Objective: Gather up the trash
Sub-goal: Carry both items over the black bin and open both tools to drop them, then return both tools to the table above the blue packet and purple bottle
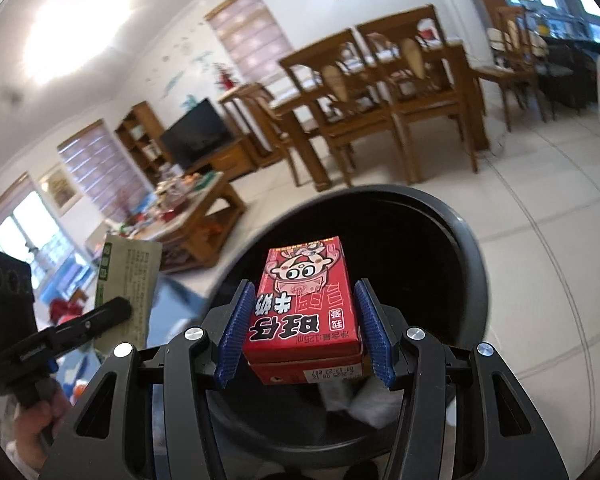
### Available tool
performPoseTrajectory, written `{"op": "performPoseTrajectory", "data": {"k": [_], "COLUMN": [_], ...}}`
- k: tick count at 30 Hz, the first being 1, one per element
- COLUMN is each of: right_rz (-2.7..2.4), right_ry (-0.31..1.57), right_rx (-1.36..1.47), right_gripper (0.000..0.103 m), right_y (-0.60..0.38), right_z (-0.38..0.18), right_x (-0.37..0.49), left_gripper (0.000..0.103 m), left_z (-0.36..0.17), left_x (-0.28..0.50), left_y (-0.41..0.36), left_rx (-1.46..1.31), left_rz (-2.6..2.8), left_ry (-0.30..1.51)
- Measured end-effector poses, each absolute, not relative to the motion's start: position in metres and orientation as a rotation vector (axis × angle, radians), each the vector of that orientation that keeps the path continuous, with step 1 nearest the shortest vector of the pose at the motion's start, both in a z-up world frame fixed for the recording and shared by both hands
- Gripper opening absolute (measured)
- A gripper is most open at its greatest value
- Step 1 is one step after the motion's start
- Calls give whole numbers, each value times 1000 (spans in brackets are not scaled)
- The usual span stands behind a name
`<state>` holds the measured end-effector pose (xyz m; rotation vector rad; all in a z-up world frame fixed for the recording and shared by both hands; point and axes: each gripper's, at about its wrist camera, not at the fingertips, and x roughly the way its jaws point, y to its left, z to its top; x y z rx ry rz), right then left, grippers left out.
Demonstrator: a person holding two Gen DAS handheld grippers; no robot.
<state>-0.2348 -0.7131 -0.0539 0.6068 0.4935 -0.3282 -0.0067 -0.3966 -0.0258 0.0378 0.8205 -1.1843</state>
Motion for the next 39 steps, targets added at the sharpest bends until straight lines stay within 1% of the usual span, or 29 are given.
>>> {"op": "performPoseTrajectory", "data": {"k": [4, 10, 14, 15, 16, 17, 18, 19, 22, 23, 25, 26, 28, 32, 34, 39], "right_rz": [-347, -349, -344, -341, -339, -341, -343, -343, -342, -342, -333, -327, -315, -271, -242, -138], "right_ry": [506, 517, 519, 516, 515, 511, 505, 498, 494, 492, 489, 487, 483, 487, 490, 526], "right_rx": [627, 625, 638, 639, 639, 635, 633, 632, 616, 610, 600, 592, 576, 536, 519, 459], "right_gripper": [52, 52, 52, 53, 57, 61, 72, 76, 76, 76, 77, 78, 82, 84, 88, 88], "right_y": [-727, -733, -730, -729, -728, -726, -724, -723, -717, -714, -710, -705, -696, -670, -654, -599], "right_z": [-73, -82, -84, -84, -83, -81, -79, -78, -71, -69, -63, -60, -56, -42, -34, -20], "right_x": [-235, -229, -225, -226, -226, -225, -227, -228, -230, -231, -232, -232, -234, -226, -219, -192], "left_gripper": [8, 9, 13, 23, 46, 60, 81, 86, 88, 90, 97, 98, 98, 98, 98, 98], "left_z": [-46, -64, -67, -66, -64, -62, -58, -55, -46, -43, -38, -34, -29, -20, -15, -4], "left_x": [-5, -3, -1, -1, 0, 2, 1, -1, -5, -7, -12, -14, -20, -27, -30, -30], "left_y": [-424, -434, -432, -430, -427, -431, -427, -422, -414, -409, -398, -394, -379, -348, -329, -268], "left_rx": [81, 104, 114, 114, 111, 108, 101, 96, 96, 90, 86, 86, 94, 106, 101, 71], "left_rz": [-1182, -1166, -1149, -1145, -1140, -1131, -1114, -1102, -1108, -1109, -1092, -1086, -1076, -1057, -1041, -970], "left_ry": [854, 889, 904, 907, 907, 901, 874, 844, 814, 812, 802, 798, 797, 796, 784, 751]}}
